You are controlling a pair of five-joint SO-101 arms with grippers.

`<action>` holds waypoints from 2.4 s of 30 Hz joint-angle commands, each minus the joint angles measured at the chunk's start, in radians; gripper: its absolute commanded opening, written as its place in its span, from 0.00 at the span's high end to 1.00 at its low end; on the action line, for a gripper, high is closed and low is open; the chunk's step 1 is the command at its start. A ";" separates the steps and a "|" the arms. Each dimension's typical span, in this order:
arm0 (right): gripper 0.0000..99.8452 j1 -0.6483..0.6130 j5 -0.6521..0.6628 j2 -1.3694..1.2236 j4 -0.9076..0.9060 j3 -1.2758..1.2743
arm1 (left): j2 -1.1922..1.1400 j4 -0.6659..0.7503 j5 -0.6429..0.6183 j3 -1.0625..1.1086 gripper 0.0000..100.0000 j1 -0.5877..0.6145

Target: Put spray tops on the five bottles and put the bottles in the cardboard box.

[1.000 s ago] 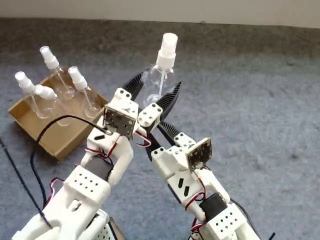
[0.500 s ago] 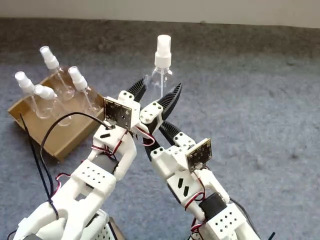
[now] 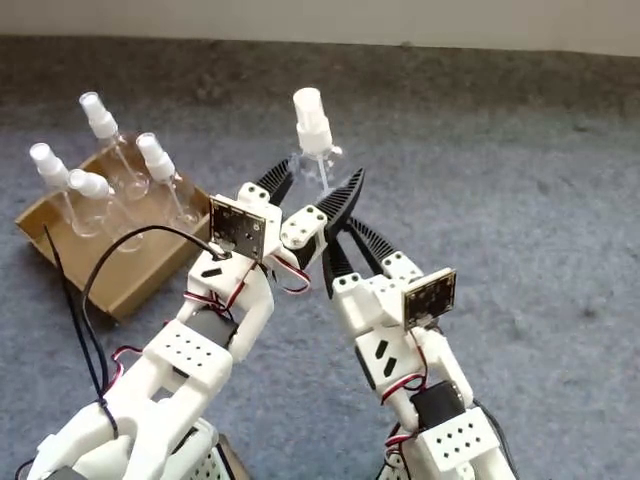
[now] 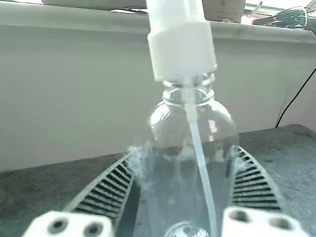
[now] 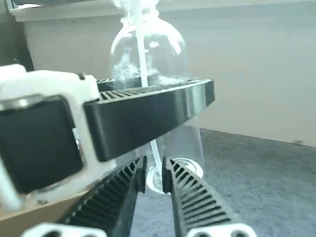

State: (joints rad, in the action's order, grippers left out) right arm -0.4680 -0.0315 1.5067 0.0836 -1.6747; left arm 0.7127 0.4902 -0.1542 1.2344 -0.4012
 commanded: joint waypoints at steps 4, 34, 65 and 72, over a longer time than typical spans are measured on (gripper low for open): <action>0.94 0.013 0.005 0.013 -0.058 -0.131 | 0.001 0.023 -0.002 -0.010 0.88 -0.015; 0.94 0.140 0.006 0.013 -0.096 -0.130 | 0.001 0.025 0.000 0.021 0.88 -0.102; 0.94 -0.101 0.011 0.013 -0.351 -0.131 | 0.271 -0.839 0.138 -0.412 0.88 0.325; 0.94 -0.101 0.011 0.010 -0.351 -0.131 | 0.268 -0.977 0.140 -0.564 0.88 0.374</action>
State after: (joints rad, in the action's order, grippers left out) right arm -0.5585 -0.0315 1.5083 -0.2570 -1.6747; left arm 0.9521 -0.4350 -0.0284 0.8263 -0.0391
